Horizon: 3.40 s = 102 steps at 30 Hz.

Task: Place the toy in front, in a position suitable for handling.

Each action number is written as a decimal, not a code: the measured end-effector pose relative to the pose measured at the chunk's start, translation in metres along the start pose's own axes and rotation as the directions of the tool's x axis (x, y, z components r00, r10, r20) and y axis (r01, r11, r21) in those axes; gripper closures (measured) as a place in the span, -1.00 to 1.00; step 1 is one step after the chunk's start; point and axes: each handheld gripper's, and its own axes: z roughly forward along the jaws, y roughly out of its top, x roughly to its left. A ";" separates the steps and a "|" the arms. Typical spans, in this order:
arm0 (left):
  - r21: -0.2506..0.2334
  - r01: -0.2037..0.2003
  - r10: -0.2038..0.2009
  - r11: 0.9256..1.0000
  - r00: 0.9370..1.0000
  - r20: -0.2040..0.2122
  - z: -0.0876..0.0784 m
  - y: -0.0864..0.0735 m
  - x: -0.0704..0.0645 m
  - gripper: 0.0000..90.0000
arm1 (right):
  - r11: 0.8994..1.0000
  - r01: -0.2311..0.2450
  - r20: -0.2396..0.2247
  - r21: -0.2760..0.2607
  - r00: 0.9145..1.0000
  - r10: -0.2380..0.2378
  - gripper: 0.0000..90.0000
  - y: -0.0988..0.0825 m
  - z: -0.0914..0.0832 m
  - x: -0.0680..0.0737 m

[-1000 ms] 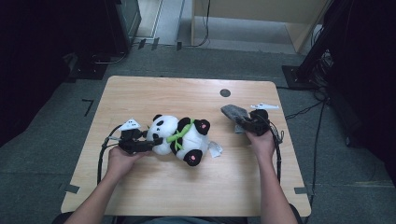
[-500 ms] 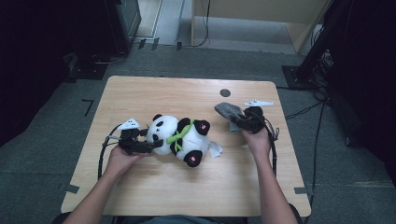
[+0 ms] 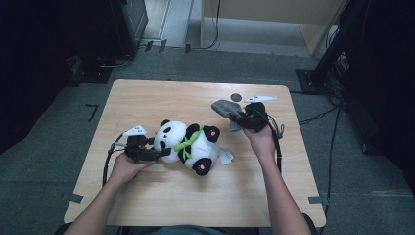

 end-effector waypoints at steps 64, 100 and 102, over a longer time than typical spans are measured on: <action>-0.003 0.061 -0.061 0.998 0.987 -0.147 0.000 0.013 -0.017 -0.05 | 0.946 0.259 -0.166 0.193 0.959 -0.229 0.68 0.054 0.117 0.164; -0.002 0.053 -0.052 0.999 0.988 -0.143 -0.001 0.012 -0.017 -0.06 | 0.978 0.088 -0.082 0.190 0.994 -0.074 0.70 0.071 0.087 0.121; -0.005 0.056 -0.056 0.998 0.988 -0.143 -0.001 0.012 -0.017 -0.06 | 0.979 0.094 -0.092 0.179 0.993 -0.079 0.70 0.073 0.084 0.124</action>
